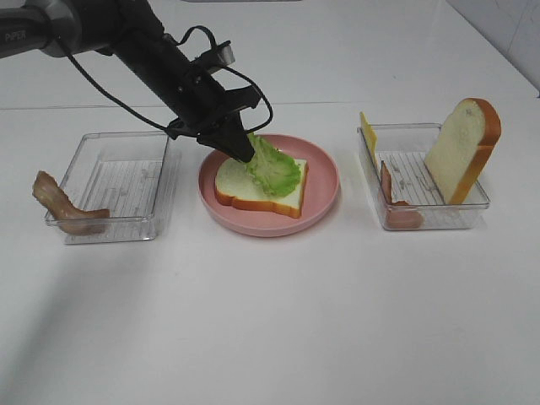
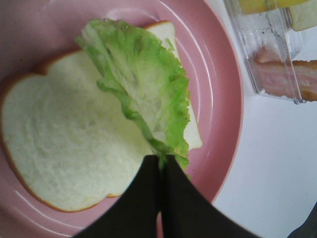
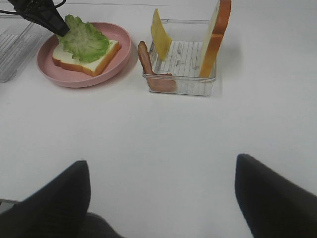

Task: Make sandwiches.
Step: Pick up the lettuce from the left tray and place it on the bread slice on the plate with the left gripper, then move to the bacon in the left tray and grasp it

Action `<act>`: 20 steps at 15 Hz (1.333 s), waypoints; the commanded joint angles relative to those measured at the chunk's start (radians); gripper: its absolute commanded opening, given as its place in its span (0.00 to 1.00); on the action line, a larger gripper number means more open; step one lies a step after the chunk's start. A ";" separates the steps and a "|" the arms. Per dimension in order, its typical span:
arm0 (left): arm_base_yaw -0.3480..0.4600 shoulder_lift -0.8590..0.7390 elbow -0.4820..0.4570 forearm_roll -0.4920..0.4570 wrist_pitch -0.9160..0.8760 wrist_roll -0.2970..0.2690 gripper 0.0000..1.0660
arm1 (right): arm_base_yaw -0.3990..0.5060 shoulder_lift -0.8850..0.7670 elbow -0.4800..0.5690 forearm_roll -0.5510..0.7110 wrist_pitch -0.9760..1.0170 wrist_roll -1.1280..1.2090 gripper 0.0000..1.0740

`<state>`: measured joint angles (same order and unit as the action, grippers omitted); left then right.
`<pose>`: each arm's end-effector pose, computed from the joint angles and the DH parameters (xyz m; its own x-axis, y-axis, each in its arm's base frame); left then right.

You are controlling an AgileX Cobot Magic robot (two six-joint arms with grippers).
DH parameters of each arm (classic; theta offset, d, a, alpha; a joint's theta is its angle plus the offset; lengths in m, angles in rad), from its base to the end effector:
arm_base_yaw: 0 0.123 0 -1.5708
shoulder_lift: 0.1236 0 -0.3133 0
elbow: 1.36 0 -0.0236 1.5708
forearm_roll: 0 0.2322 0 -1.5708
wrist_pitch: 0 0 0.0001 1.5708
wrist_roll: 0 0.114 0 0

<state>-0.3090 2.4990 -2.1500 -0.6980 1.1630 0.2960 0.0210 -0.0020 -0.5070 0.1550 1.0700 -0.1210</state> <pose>0.4799 -0.2238 0.1519 -0.9320 0.2762 -0.2345 0.3621 0.7317 -0.5775 -0.0317 0.0148 0.2598 -0.4446 -0.0550 -0.8940 -0.1623 0.9865 0.0200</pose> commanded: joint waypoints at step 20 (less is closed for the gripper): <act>-0.001 -0.165 -0.149 0.490 0.126 -0.286 0.74 | -0.007 -0.015 0.004 0.004 -0.008 -0.005 0.71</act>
<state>-0.3090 2.3240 -2.2950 -0.1790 1.2130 0.0000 0.0210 -0.0020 -0.5070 0.1550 1.0700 -0.1210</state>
